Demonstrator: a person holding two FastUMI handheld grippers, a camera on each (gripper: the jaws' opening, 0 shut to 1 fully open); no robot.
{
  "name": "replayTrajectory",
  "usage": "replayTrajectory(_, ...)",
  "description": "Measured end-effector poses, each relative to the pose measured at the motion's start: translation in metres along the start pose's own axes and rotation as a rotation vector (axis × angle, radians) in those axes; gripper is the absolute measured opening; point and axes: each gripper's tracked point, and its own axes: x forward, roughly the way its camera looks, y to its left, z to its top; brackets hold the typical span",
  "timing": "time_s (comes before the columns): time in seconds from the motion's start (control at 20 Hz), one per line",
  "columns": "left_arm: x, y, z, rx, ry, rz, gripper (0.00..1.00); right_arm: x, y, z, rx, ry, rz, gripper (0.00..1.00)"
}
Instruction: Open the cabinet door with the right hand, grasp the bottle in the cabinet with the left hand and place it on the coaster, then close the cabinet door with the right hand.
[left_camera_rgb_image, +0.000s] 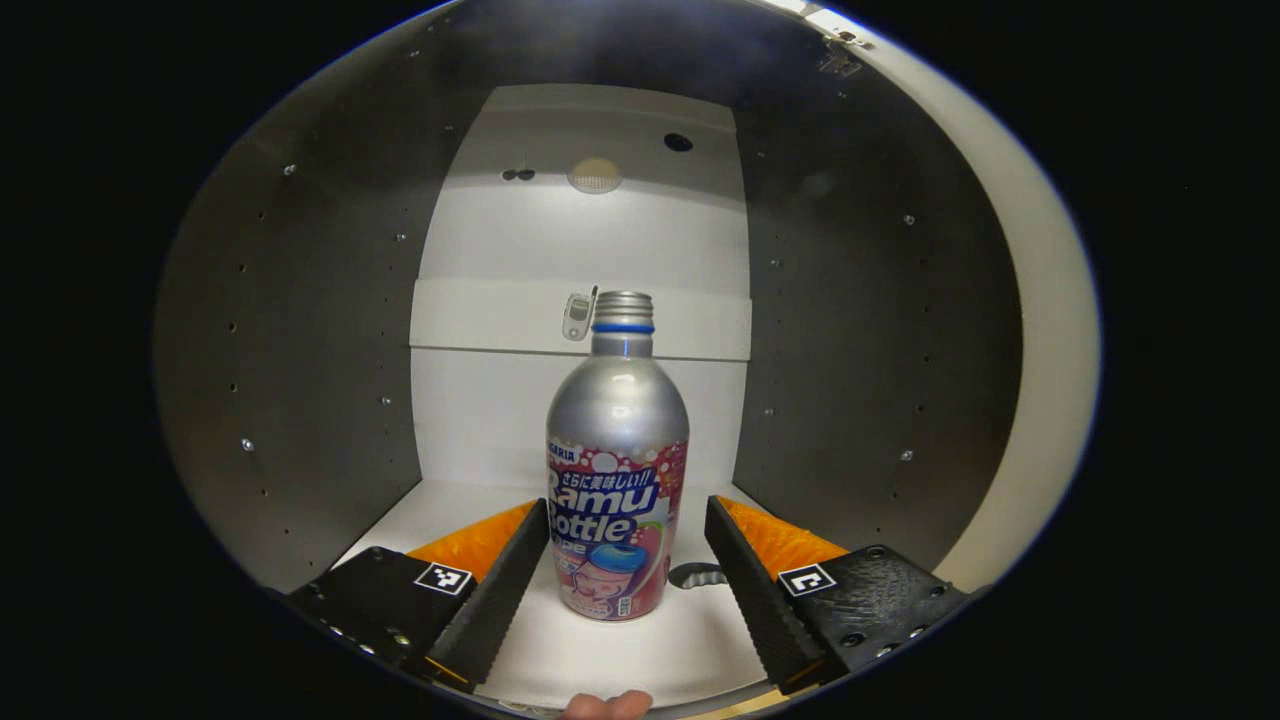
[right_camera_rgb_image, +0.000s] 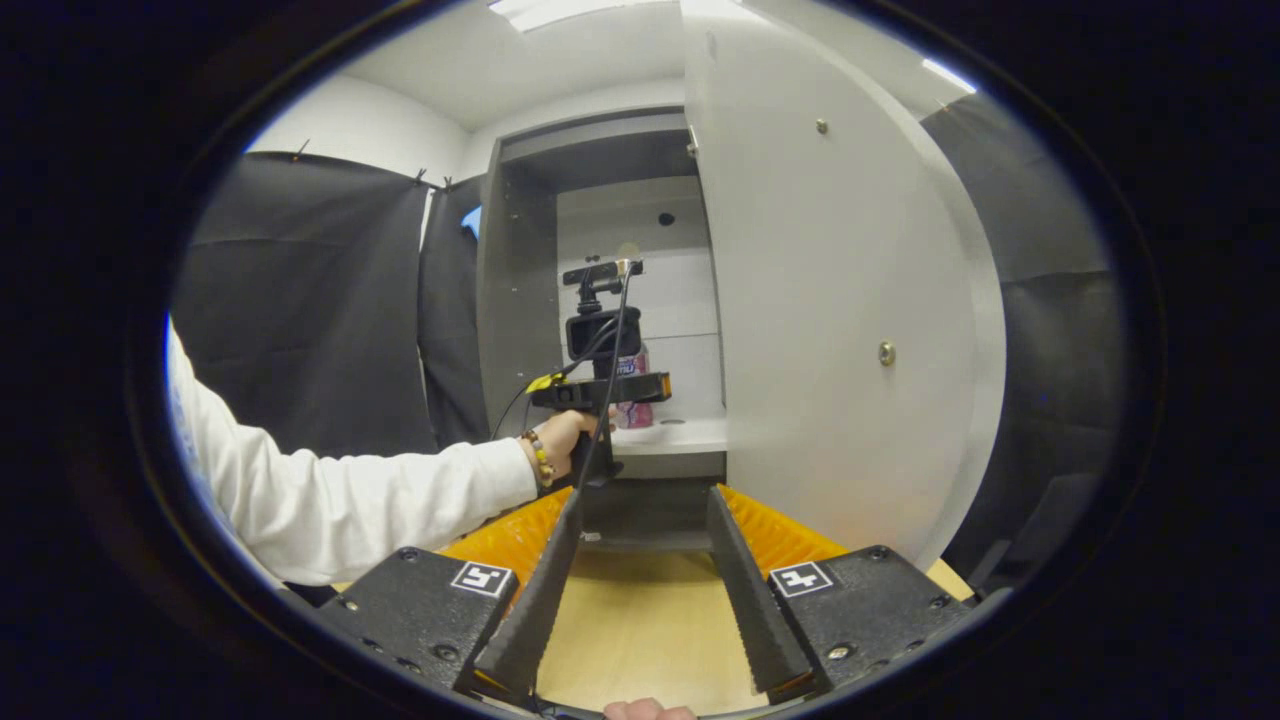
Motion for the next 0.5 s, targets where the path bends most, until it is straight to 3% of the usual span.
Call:
replayTrajectory(0.35,0.011,0.007,-0.001,-0.002,-0.008,0.033,0.94,0.003,0.001,-0.001,0.006,-0.002,0.013,0.8)
replayTrajectory(0.45,0.01,0.011,0.0,-0.001,-0.007,0.035,0.8,0.004,0.001,0.0,0.011,-0.004,0.017,0.8)
replayTrajectory(0.5,0.007,0.011,0.001,-0.005,-0.006,0.035,0.78,0.004,0.002,0.0,0.01,-0.003,0.018,0.8)
